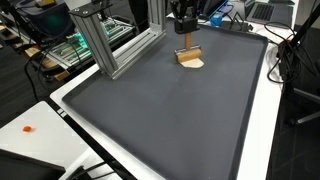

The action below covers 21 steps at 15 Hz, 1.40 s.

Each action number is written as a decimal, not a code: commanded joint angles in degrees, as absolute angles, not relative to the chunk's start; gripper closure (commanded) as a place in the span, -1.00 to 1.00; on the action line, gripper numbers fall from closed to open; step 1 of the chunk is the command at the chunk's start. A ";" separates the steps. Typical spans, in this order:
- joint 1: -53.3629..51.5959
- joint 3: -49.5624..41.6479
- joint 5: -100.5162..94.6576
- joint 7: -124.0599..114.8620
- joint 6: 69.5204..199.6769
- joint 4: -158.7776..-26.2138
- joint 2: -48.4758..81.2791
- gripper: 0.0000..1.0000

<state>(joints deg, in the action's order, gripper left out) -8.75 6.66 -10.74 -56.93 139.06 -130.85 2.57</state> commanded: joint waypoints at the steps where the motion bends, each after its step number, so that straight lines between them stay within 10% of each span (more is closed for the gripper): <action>1: -9.48 7.92 -6.08 -53.71 135.70 -133.46 4.84 0.56; 21: -9.10 6.67 -25.32 -72.57 143.30 -133.32 6.09 0.56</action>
<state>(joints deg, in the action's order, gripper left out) -9.59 7.91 -20.44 -67.54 139.93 -131.50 2.61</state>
